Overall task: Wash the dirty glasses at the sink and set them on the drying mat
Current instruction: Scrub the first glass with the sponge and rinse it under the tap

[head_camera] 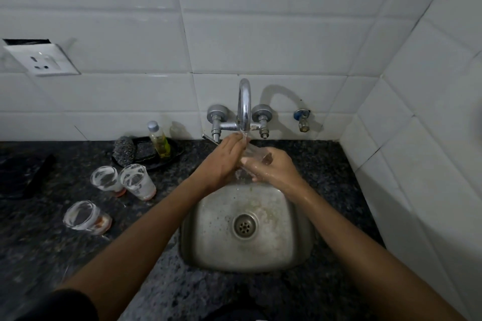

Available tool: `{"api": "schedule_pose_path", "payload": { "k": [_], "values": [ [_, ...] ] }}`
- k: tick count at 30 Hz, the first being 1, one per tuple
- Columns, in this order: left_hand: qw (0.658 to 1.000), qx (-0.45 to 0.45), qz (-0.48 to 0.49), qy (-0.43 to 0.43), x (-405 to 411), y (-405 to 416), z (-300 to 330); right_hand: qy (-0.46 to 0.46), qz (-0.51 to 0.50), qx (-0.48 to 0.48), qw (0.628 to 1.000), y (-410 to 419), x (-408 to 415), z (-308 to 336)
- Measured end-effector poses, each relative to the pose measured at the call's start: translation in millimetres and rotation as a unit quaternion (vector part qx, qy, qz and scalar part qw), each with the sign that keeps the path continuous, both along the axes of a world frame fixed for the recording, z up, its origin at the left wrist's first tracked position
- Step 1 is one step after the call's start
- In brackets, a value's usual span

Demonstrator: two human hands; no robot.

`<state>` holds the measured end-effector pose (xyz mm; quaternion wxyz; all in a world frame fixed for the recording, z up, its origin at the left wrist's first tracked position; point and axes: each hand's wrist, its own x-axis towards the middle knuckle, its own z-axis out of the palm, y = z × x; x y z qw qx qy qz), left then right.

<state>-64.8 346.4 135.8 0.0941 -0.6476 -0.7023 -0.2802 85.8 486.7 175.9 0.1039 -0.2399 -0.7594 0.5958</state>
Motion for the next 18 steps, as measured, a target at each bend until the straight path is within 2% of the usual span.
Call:
{"api": "schedule_pose_path", "payload": {
  "k": [1, 2, 3, 4, 5, 7, 8, 9, 11, 13, 14, 16, 18],
  "values": [
    [1.000, 0.004, -0.014, -0.008, 1, 0, 0, 0.010, 0.007, 0.130, 0.991, 1, 0, -2],
    [1.000, 0.011, -0.025, -0.015, 3, 0, 2, 0.027, 0.026, 0.260, 0.965, 1, 1, -5],
    [0.999, 0.019, -0.030, -0.017, 2, 0, 3, 0.044, 0.044, 0.341, 0.938, 1, 2, -9],
    [0.999, 0.023, -0.027, -0.018, 2, 0, 5, 0.053, 0.050, 0.359, 0.931, 2, 3, -11],
    [0.999, 0.021, -0.020, -0.021, 2, 1, 7, 0.053, 0.043, 0.333, 0.940, 0, 3, -11],
    [1.000, 0.015, -0.009, -0.023, 3, 1, 6, 0.024, 0.014, 0.179, 0.983, -2, 3, -7],
    [1.000, 0.011, -0.005, -0.029, 3, 1, 4, -0.005, 0.003, 0.100, 0.995, -2, 1, -5],
    [0.999, 0.008, 0.000, -0.039, 4, 0, 4, -0.015, 0.000, 0.066, 0.998, -2, 1, -3],
    [0.998, -0.004, -0.001, -0.057, 6, -2, 5, 0.019, 0.006, 0.189, 0.982, 1, 1, 1],
    [0.998, -0.003, -0.005, -0.062, 7, -2, 10, 0.083, 0.051, 0.335, 0.937, -1, 3, 0],
    [0.998, 0.001, -0.006, -0.064, 6, -2, 13, 0.105, 0.061, 0.362, 0.924, -1, 5, -2],
    [0.998, 0.004, 0.000, -0.062, 4, 1, 14, 0.112, 0.040, 0.295, 0.948, -2, 5, -2],
    [0.998, -0.001, 0.008, -0.063, 3, 2, 12, 0.058, 0.011, 0.150, 0.987, -3, 1, 1]
  ]
}}
